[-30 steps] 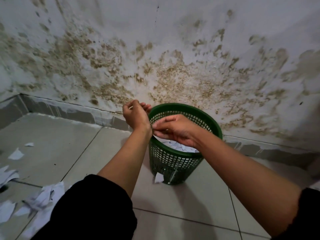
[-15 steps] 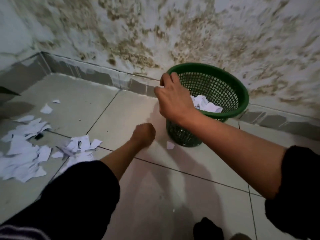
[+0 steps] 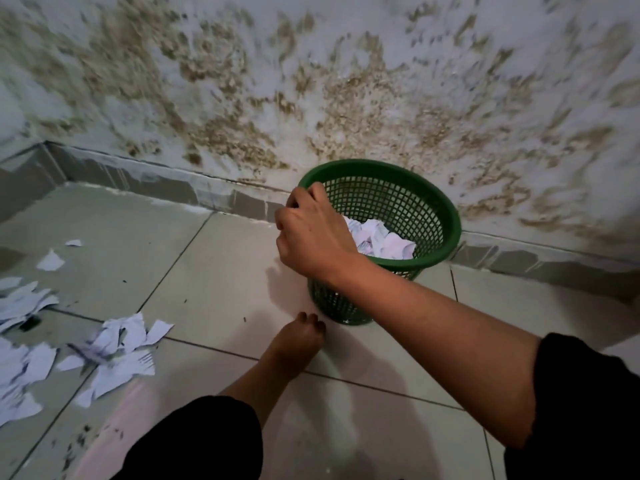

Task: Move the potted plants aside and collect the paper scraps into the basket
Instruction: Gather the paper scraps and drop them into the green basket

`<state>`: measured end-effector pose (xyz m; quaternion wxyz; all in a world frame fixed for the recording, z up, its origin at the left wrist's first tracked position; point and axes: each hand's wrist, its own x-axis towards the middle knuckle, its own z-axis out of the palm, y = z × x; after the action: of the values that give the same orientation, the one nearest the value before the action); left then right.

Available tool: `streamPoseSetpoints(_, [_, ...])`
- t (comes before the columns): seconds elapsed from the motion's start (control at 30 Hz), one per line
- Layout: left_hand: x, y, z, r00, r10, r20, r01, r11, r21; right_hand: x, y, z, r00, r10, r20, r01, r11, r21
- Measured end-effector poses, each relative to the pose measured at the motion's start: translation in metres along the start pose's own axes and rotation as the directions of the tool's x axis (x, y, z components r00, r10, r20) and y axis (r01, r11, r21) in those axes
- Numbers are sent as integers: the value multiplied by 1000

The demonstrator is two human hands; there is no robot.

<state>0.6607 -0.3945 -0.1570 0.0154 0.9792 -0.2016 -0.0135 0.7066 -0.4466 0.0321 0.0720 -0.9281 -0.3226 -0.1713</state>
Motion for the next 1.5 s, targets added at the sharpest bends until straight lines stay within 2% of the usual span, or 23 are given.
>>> streamPoseSetpoints(0.07, [-4,-12,8,994,-6,-107,6,1000,8,0,1,0,1000,20,-5,-19,999,40])
streamPoseSetpoints(0.13, [-8,-26,7,973,-152,-172,125,979,-163,1,4,0,1000,22,-11,-22,998,62])
streamPoseSetpoints(0.17, [-9,-32,2,900,-300,-315,187,920,-344,3,5,0,999,35,-15,-34,995,95])
streamPoseSetpoints(0.2, [-9,-39,-12,776,-507,-375,248,793,-557,5,6,-1,998,66,-19,-62,986,153])
streamPoseSetpoints(0.27, [-6,-47,-58,493,-820,-290,278,465,-841,10,8,-3,990,144,-3,-137,947,289])
streamPoseSetpoints(0.3, [-1,-49,-83,405,-863,-303,197,406,-892,13,9,-6,985,170,18,-166,922,349])
streamPoseSetpoints(0.33, [3,-48,-108,359,-852,-380,108,442,-890,15,10,-8,981,190,42,-190,891,412])
streamPoseSetpoints(0.43, [21,-37,-161,393,-748,-535,-70,556,-829,22,12,-14,962,270,37,-234,747,623])
streamPoseSetpoints(0.57, [42,-27,-185,472,-730,-494,-60,533,-844,28,23,-19,851,525,-13,-341,571,747])
streamPoseSetpoints(0.63, [46,-28,-183,523,-695,-494,-18,570,-821,28,36,-17,773,634,-11,-445,556,702])
streamPoseSetpoints(0.7, [41,-31,-179,545,-704,-456,-26,529,-848,28,50,-12,722,691,38,-573,566,593])
streamPoseSetpoints(0.77, [29,-38,-171,546,-720,-428,1,511,-859,31,53,-9,704,699,123,-647,561,516])
streamPoseSetpoints(0.83, [13,-52,-159,548,-726,-415,65,531,-845,37,46,-12,722,678,139,-637,573,516])
streamPoseSetpoints(0.9, [-11,-76,-147,533,-745,-402,152,551,-820,45,26,-17,807,589,36,-534,702,472])
streamPoseSetpoints(1.0, [-62,-117,-121,550,-771,-322,358,566,-743,55,-24,-15,940,332,-82,-274,874,402])
streamPoseSetpoints(1.07, [-106,-144,-99,582,-777,-241,525,585,-618,56,-65,6,985,172,-1,-153,880,450])
streamPoseSetpoints(1.1, [-131,-157,-89,586,-788,-187,610,582,-538,53,-87,21,990,93,109,-134,869,475])
streamPoseSetpoints(1.17, [-180,-173,-74,578,-816,-34,755,549,-359,44,-123,57,926,-42,376,-169,844,509])
streamPoseSetpoints(1.23, [-231,-183,-62,508,-855,103,847,475,-237,33,-153,96,752,-138,644,-247,848,469])
streamPoseSetpoints(1.3, [-276,-192,-49,409,-899,159,905,378,-196,17,-178,141,585,-200,786,-195,906,376])
streamPoseSetpoints(1.37, [-314,-200,-36,321,-920,225,941,282,-187,1,-202,177,590,-240,771,-75,935,348])
streamPoseSetpoints(1.43, [-342,-205,-20,263,-918,297,961,222,-167,-10,-230,196,669,-288,685,-49,903,428])
streamPoseSetpoints(1.5, [-354,-206,-8,231,-928,293,968,188,-169,-15,-252,206,718,-359,596,-38,835,549])
